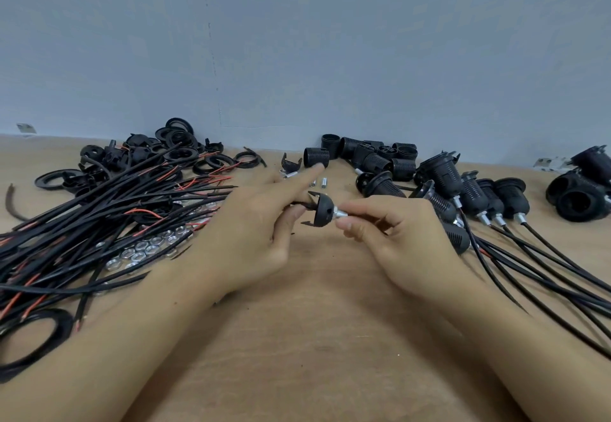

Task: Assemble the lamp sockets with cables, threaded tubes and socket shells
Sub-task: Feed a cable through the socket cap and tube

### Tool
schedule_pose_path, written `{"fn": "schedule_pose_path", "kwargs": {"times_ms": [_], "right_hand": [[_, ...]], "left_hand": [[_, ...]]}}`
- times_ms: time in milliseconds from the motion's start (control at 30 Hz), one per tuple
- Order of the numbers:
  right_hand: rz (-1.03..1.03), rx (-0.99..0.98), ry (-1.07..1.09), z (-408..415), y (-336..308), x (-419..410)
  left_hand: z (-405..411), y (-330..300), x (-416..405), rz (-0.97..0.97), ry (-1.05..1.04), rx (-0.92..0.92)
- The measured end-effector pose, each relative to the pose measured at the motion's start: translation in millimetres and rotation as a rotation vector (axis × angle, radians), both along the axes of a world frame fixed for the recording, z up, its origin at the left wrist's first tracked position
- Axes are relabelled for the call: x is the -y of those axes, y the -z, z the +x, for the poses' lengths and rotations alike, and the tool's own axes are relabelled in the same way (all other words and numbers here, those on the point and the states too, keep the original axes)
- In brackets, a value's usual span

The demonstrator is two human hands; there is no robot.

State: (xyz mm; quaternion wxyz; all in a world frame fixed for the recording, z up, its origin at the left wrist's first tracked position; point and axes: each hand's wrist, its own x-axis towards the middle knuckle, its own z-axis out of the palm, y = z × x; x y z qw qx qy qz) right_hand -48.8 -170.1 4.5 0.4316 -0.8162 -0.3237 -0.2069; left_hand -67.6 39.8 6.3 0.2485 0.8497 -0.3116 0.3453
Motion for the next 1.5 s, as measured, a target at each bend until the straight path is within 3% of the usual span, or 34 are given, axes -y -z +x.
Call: {"fn": "schedule_pose_path", "kwargs": {"times_ms": [267,467,533,667,833,933,1067,1267,1367,1500], "right_hand": [[0.219,0.063,0.288,14,-20,27],[-0.056,0.186,0.423,11,-35,39],[-0.208,0.204,0.396,7,-38,38],[-0.275,0.042,0.196,-6,-40,24],[-0.427,0.136,-0.055,-29,-37,7],[-0.520,0.122,-0.002,-34,-39,2],[-0.660,0.032,0.102,-27,-37,3],[-0.637,-0.097,0.087,-18,-29,9],[-0.703,-0.053,0.101,-14,-25,11],[-0.429,-0.062,-0.039,-14,-15,5]], "left_hand": [[11,-13,-28,-0.073,-0.275,0.195],[15,-6,-36,-0.203,-0.223,0.102],[14,-5,-32,-0.159,-0.165,0.051],[8,-4,-12,-0.014,-0.054,0.085],[-1,-3,9,0.097,0.066,0.076],[-5,-3,11,0.089,0.132,0.013],[-3,-1,6,0.076,0.057,-0.078],[0,2,1,0.061,0.010,-0.124],[0,2,1,0.075,0.051,-0.113],[0,7,3,0.052,0.099,-0.141]]}}
